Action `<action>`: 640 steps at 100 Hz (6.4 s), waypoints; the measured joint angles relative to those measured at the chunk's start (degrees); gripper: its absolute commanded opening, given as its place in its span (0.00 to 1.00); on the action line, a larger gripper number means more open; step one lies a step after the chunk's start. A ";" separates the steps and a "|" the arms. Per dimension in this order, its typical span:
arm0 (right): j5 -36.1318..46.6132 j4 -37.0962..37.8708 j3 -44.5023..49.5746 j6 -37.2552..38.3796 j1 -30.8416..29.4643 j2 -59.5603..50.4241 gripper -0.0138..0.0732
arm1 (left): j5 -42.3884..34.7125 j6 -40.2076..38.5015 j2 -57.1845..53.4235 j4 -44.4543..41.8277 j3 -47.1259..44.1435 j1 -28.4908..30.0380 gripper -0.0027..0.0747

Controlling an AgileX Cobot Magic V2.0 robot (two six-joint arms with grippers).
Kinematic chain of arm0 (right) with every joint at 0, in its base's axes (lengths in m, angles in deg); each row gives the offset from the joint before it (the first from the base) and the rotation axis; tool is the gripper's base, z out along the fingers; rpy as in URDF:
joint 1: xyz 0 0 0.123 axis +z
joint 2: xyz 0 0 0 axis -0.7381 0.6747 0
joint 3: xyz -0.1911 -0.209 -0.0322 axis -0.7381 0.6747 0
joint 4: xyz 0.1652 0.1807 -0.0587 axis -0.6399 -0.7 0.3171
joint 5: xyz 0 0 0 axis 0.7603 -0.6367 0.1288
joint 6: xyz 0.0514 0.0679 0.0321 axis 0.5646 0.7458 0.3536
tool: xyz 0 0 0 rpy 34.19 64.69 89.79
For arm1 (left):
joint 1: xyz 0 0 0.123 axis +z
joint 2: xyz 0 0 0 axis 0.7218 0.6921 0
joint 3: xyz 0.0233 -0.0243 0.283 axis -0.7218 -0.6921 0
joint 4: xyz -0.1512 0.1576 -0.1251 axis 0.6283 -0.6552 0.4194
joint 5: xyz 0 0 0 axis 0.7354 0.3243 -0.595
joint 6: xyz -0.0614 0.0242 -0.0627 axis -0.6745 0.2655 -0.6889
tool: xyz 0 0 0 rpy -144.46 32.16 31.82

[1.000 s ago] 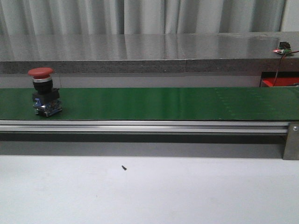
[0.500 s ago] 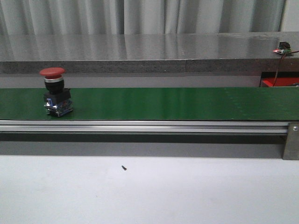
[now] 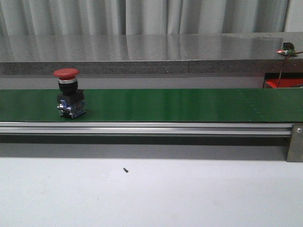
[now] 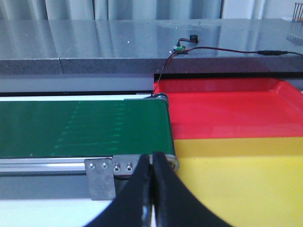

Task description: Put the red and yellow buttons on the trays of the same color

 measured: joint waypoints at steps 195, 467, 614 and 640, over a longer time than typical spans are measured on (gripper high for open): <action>-54.12 -2.42 -79.54 -4.05 29.81 85.39 0.82 | -4.59 0.00 -16.98 0.00 -13.48 0.00 0.01; -51.66 -3.26 -97.75 -17.65 1.42 105.41 0.38 | -5.03 0.00 -16.98 0.00 -13.57 0.00 0.01; -47.94 -5.43 -97.75 -8.84 -12.08 120.76 0.73 | -5.03 0.00 -16.98 0.00 -13.57 0.00 0.01; -48.42 -6.43 -96.60 -8.84 -12.08 117.06 0.73 | -5.03 0.00 -16.98 0.00 -13.57 0.00 0.01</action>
